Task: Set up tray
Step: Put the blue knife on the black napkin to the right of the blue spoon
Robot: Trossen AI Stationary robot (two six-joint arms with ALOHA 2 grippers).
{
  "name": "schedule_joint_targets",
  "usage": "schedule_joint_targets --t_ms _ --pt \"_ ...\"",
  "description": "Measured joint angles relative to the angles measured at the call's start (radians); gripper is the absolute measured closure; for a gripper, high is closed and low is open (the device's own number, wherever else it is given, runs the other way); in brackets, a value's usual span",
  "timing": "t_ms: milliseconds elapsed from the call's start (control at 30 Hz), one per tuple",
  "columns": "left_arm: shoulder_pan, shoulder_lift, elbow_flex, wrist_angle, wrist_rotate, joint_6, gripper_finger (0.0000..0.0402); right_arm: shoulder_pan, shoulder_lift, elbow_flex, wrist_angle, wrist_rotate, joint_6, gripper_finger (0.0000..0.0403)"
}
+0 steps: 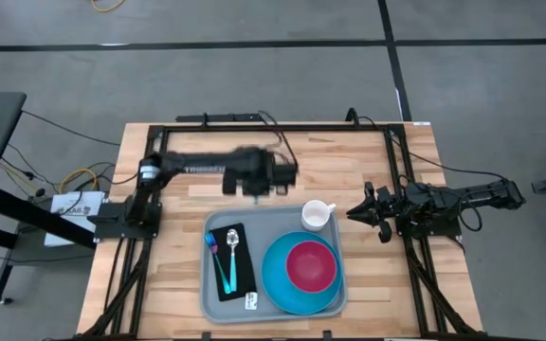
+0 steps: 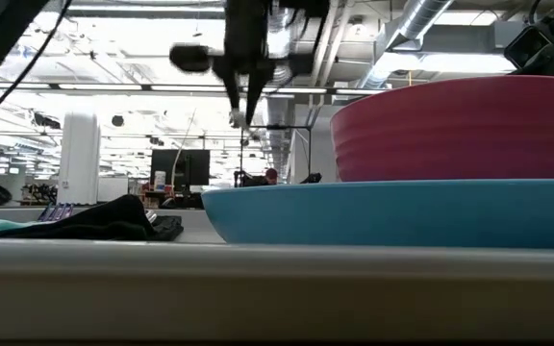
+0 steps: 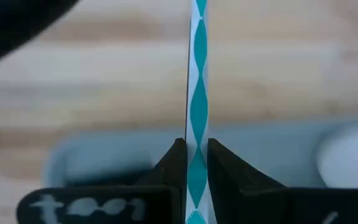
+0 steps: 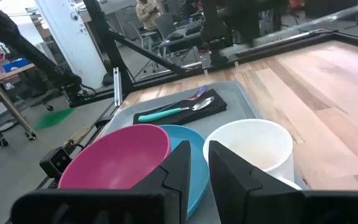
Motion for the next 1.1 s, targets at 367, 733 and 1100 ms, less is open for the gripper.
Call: schedule_joint_targets --t_ms 367,733,1100 --pt "-0.348 -0.002 0.054 0.013 0.019 -0.440 0.0380 0.000 0.000 0.000 0.000 0.000 0.000 0.0352" --pt "-0.523 0.077 0.040 -0.010 0.014 -0.718 0.0380 0.000 0.000 0.000 0.000 0.000 0.000 0.0352" --pt "-0.561 0.222 0.039 0.097 0.090 -0.646 0.0380 0.000 0.000 0.000 0.000 0.000 0.000 0.0352"
